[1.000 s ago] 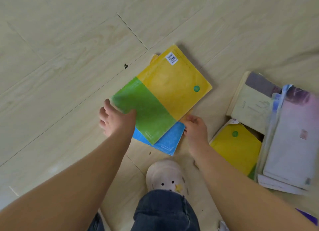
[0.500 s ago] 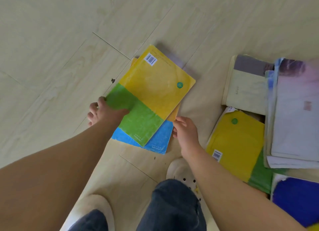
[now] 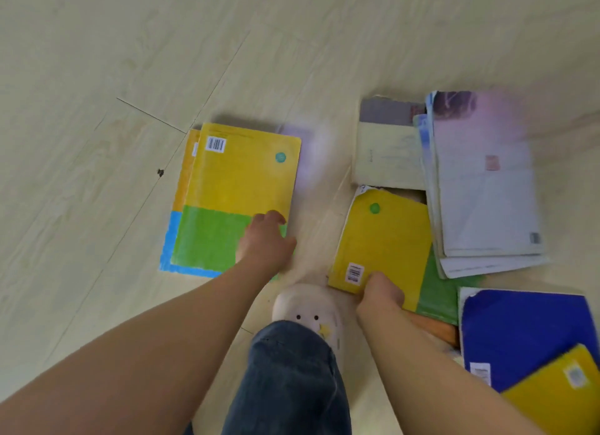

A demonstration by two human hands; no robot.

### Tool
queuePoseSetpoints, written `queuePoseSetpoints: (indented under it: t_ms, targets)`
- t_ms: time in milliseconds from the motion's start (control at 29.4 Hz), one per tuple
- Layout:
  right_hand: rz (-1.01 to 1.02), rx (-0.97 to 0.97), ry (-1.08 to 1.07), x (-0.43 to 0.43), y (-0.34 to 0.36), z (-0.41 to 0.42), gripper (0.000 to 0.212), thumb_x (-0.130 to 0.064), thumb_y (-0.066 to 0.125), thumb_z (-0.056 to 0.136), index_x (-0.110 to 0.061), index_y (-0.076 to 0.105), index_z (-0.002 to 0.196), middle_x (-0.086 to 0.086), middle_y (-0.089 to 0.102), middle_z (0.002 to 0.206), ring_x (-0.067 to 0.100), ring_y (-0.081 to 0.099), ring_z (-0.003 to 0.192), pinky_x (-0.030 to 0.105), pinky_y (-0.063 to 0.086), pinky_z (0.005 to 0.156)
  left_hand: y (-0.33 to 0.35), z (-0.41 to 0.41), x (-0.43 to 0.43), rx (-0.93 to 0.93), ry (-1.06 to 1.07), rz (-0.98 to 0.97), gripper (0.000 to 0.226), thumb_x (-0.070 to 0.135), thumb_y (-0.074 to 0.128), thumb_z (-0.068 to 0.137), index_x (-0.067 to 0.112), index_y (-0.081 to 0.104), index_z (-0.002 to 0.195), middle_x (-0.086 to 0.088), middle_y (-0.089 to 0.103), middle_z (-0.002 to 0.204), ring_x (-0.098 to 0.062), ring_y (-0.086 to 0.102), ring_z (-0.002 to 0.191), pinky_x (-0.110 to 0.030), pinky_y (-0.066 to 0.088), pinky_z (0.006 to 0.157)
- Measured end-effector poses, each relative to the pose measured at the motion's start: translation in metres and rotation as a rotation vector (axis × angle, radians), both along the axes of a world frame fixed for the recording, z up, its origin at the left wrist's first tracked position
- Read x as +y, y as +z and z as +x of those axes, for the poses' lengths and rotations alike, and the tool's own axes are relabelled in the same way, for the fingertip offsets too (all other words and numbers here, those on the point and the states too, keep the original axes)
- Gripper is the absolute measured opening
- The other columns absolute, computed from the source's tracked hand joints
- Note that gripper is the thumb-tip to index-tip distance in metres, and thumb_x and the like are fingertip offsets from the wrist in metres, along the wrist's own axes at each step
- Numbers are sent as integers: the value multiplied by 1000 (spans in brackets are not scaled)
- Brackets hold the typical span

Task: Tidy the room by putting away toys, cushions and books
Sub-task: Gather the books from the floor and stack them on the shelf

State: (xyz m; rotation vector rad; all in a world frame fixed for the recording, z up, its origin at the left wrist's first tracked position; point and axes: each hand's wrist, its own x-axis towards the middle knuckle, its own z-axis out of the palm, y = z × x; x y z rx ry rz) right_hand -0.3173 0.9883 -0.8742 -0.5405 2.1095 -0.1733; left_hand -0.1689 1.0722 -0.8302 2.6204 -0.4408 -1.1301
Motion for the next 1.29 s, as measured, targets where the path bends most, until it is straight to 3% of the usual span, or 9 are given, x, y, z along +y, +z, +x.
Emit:
queuePoseSetpoints:
  t_ms: [136,272,442,510,679,849,1019,1155,1291]
  targets:
    - [142,-140,-418,-10,18,-38,30,-19,57,81,-16,48,109,7,46,96,22,45,71,32,45,62,4,-52,-42,288,15,-101,52,21,58,88,9,42,136,-12,48,136,-28,51,118,-30,42,90]
    - [133,-459,-646,-22,25,-52,44,-27,58,89,-11,46,127,8,48,91,24,56,103,33,44,96,-1,-77,-59,411,87,-89,67,26,63,87,5,31,141,-15,46,136,-31,49,120,-36,42,95]
    - [107,-506,-697,-27,18,-68,27,-39,66,83,-18,51,93,-3,46,74,10,46,63,24,42,68,-13,-95,-64,542,154,-67,64,32,63,86,7,37,140,-12,48,135,-30,50,117,-38,43,94]
    - [98,-497,-673,-28,18,-64,29,-41,67,82,-21,51,95,-5,47,73,8,44,61,22,42,63,-14,-101,-62,555,161,-82,55,32,64,85,9,44,132,-9,52,128,-26,52,113,-35,44,91]
    - [-34,-736,-723,-16,31,-46,40,-28,55,94,-14,48,132,9,60,123,23,59,108,34,45,99,-15,-94,-56,538,311,-198,48,30,64,87,8,45,125,-9,55,120,-25,55,106,-33,46,83]
    - [50,-898,-753,12,52,-36,21,-23,56,94,-3,56,92,11,59,85,19,58,75,33,50,94,13,-76,-54,525,351,-402,13,5,60,89,10,57,100,-9,64,84,-17,61,68,-34,54,69]
    - [293,-883,-413,28,59,-15,31,-32,60,90,-2,55,84,12,59,79,19,59,72,27,55,58,44,-38,-12,427,366,-545,18,3,61,87,21,57,89,-5,68,81,-15,66,65,-32,55,67]
    - [412,-824,-83,32,56,4,27,-31,57,92,-4,55,92,11,59,79,19,59,67,27,54,58,40,-6,42,324,675,-596,24,8,58,90,17,55,112,-5,67,89,-16,66,75,-27,53,64]
    - [444,-731,128,34,50,13,25,-27,54,95,-7,51,109,10,58,83,20,61,67,26,56,48,15,18,82,199,904,-442,26,8,54,92,8,55,118,-4,63,90,-18,61,78,-28,50,68]
